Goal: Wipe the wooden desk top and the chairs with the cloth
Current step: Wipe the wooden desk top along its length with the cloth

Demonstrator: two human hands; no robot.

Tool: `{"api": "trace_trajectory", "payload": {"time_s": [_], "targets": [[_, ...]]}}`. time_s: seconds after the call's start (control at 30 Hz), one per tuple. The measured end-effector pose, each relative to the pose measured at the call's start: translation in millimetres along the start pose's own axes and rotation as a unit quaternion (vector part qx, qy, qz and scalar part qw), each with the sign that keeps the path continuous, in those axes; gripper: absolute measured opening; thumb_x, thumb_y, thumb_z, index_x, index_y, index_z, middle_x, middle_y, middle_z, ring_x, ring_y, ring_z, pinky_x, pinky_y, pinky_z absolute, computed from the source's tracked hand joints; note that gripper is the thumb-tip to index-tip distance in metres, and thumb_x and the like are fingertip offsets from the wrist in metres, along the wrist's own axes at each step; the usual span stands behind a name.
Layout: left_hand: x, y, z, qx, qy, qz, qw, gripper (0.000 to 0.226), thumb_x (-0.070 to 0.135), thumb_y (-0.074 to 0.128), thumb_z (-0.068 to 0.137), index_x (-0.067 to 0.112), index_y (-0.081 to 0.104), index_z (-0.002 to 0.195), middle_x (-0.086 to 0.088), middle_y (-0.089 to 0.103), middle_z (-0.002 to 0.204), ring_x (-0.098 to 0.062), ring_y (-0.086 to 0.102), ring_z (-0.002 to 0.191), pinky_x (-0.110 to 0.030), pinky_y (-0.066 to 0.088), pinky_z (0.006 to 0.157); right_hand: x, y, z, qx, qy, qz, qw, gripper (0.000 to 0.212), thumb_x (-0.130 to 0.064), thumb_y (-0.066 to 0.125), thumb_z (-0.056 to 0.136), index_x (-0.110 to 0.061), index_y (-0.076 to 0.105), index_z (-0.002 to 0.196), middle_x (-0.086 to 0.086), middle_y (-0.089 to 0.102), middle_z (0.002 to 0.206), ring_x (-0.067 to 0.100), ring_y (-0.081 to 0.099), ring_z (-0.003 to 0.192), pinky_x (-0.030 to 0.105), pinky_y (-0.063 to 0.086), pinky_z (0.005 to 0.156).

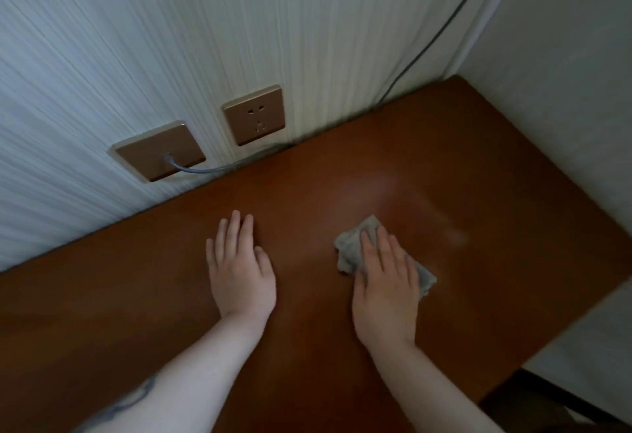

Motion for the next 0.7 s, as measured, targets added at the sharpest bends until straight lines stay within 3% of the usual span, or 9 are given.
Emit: {"api": "trace_trajectory", "payload": {"time_s": [0.17, 0.23, 0.3, 0.37, 0.43, 0.47, 0.6, 0.63, 0.7], "targets": [[29, 17, -10, -0.032, 0.046, 0.002, 0.998, 0.046, 0.014, 0.040, 0.098, 0.016, 0.043, 0.144, -0.001, 0.033, 0.154, -0.019, 0.020, 0.146, -0.039, 0.008, 0.120, -34, 8, -16, -0.124, -0.240, 0.038, 0.962, 0.053, -0.038, 0.039, 0.095, -0.032, 0.034, 0.148, -0.008, 0.024, 0.158, 0.012, 0.015, 0.146, 0.034, 0.006, 0.117], [30, 19, -9, -0.040, 0.044, 0.016, 0.998, 0.047, 0.016, 0.038, 0.098, 0.016, 0.040, 0.145, -0.001, 0.031, 0.155, -0.018, 0.018, 0.146, -0.039, 0.007, 0.121, 1, 1, 16, -0.102, -0.203, 0.039, 0.973, 0.053, -0.039, 0.044, 0.095, -0.032, 0.035, 0.147, -0.008, 0.024, 0.157, 0.014, 0.019, 0.145, 0.030, 0.004, 0.117], [30, 19, -9, -0.043, 0.048, 0.029, 0.997, 0.047, 0.016, 0.038, 0.098, 0.016, 0.039, 0.146, -0.001, 0.031, 0.155, -0.018, 0.017, 0.146, -0.040, 0.007, 0.121, 60, -13, 30, -0.022, -0.050, 0.013, 0.998, 0.052, -0.037, 0.044, 0.096, -0.029, 0.036, 0.147, -0.005, 0.027, 0.157, 0.018, 0.024, 0.144, 0.033, 0.013, 0.117], [34, 16, -12, -0.028, 0.034, 0.019, 0.999, 0.047, 0.014, 0.041, 0.097, 0.015, 0.042, 0.144, -0.002, 0.033, 0.154, -0.019, 0.019, 0.146, -0.043, 0.008, 0.120, 100, -26, 8, 0.020, 0.092, -0.013, 0.995, 0.052, -0.035, 0.041, 0.100, -0.028, 0.029, 0.150, -0.004, 0.022, 0.158, 0.018, 0.021, 0.145, 0.039, 0.019, 0.118], [47, 16, -21, -0.003, -0.003, -0.018, 1.000, 0.048, 0.010, 0.045, 0.094, 0.014, 0.045, 0.142, -0.003, 0.033, 0.154, -0.021, 0.020, 0.146, -0.044, 0.007, 0.120, 94, -30, -28, 0.056, 0.156, -0.028, 0.986, 0.056, -0.031, 0.045, 0.096, -0.026, 0.029, 0.150, -0.001, 0.023, 0.157, 0.021, 0.024, 0.144, 0.042, 0.023, 0.116], [58, 19, -28, 0.000, -0.012, -0.036, 0.999, 0.048, 0.008, 0.047, 0.093, 0.014, 0.045, 0.141, -0.003, 0.034, 0.154, -0.021, 0.020, 0.146, -0.044, 0.007, 0.120, 77, -25, -42, 0.057, 0.135, -0.023, 0.989, 0.056, -0.028, 0.045, 0.093, -0.025, 0.035, 0.148, 0.001, 0.028, 0.156, 0.022, 0.028, 0.143, 0.041, 0.023, 0.116], [110, 43, -52, -0.032, 0.042, -0.071, 0.996, 0.045, 0.005, 0.046, 0.094, 0.014, 0.051, 0.137, -0.004, 0.039, 0.151, -0.021, 0.025, 0.144, -0.044, 0.010, 0.120, 27, -10, -41, -0.020, -0.105, -0.016, 0.994, 0.057, -0.032, 0.038, 0.085, -0.027, 0.045, 0.142, -0.004, 0.040, 0.150, 0.017, 0.035, 0.139, 0.038, 0.026, 0.114], [117, 47, -52, -0.049, 0.057, -0.058, 0.995, 0.044, 0.009, 0.044, 0.096, 0.016, 0.049, 0.139, -0.003, 0.037, 0.152, -0.020, 0.022, 0.145, -0.044, 0.009, 0.120, 43, -15, -26, -0.021, -0.112, -0.021, 0.993, 0.056, -0.032, 0.039, 0.086, -0.027, 0.043, 0.143, -0.004, 0.040, 0.151, 0.017, 0.035, 0.139, 0.038, 0.029, 0.114], [125, 55, -51, -0.084, 0.086, -0.009, 0.993, 0.046, 0.021, 0.037, 0.100, 0.021, 0.038, 0.146, 0.002, 0.028, 0.156, -0.016, 0.014, 0.147, -0.042, 0.006, 0.121, 99, -29, -5, -0.002, -0.029, -0.015, 0.999, 0.056, -0.026, 0.044, 0.091, -0.025, 0.038, 0.146, -0.001, 0.035, 0.153, 0.021, 0.032, 0.141, 0.042, 0.028, 0.115]]}}
Point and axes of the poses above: each hand's wrist, its own z-axis towards the middle knuckle, its own y-axis out of the palm, x = y × z, the point moved 5 cm from there along z, towards the middle knuckle
